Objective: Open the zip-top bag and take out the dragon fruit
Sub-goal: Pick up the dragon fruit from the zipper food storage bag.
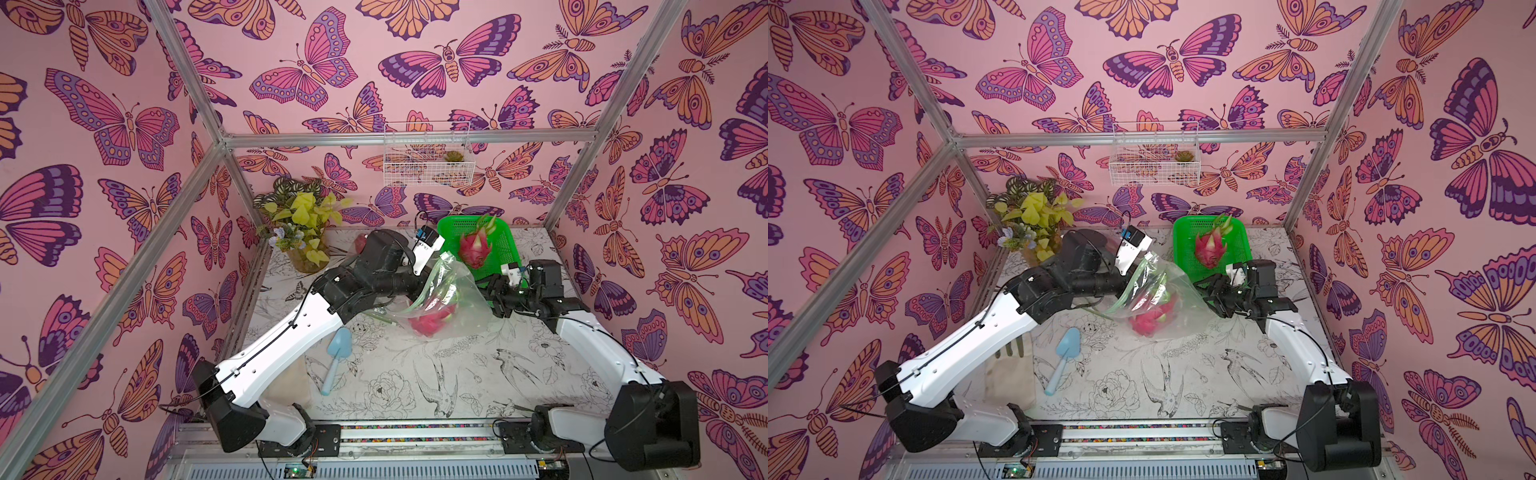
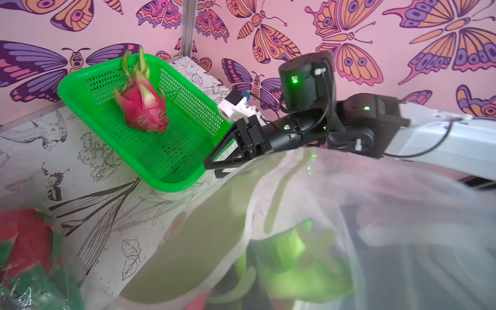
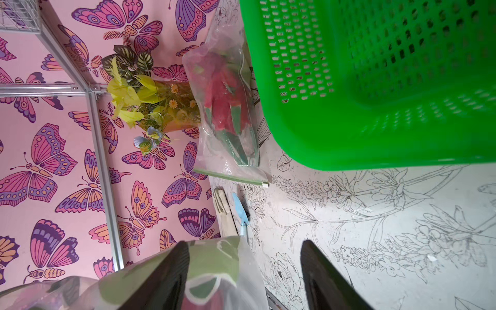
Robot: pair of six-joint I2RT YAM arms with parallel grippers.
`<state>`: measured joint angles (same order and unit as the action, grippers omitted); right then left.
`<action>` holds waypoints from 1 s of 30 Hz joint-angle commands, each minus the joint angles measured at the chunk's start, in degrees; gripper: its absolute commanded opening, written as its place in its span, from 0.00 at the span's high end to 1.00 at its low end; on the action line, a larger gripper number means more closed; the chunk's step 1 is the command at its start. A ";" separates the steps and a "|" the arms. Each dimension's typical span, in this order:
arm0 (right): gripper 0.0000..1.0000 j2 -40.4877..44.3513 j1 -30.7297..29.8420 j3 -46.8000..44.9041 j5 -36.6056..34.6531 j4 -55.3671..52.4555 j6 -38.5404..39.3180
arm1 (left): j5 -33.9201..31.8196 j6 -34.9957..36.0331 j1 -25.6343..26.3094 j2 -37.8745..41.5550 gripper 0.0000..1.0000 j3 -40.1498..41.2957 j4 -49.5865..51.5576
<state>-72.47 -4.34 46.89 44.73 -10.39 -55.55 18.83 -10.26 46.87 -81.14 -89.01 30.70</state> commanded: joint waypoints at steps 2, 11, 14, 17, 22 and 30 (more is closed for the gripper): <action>0.30 -1.53 -0.50 -1.26 4.52 8.00 -5.78 | 2.38 3.30 -0.72 1.59 1.00 -0.51 0.08; 0.28 0.75 -0.41 -1.37 6.38 3.80 -4.41 | -3.60 2.88 -2.04 0.73 1.00 -0.72 2.16; 0.25 2.12 -0.42 -1.28 5.89 0.40 -3.62 | -6.50 2.12 -2.05 0.99 1.00 -0.33 2.30; 0.20 2.59 -0.47 -1.52 6.62 -0.68 -5.70 | -9.03 1.66 -2.05 1.12 1.00 0.22 2.35; 0.16 3.30 -0.41 -1.64 7.78 -0.92 -11.85 | -10.73 1.58 -2.05 1.28 1.00 1.16 2.26; 0.14 -1.27 -3.99 -4.24 10.88 10.71 -28.86 | -11.17 1.70 -1.95 0.65 1.00 1.94 1.80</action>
<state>-72.07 -6.39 42.76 53.47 -4.49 -76.79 8.84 -8.21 45.01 -81.10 -87.92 33.10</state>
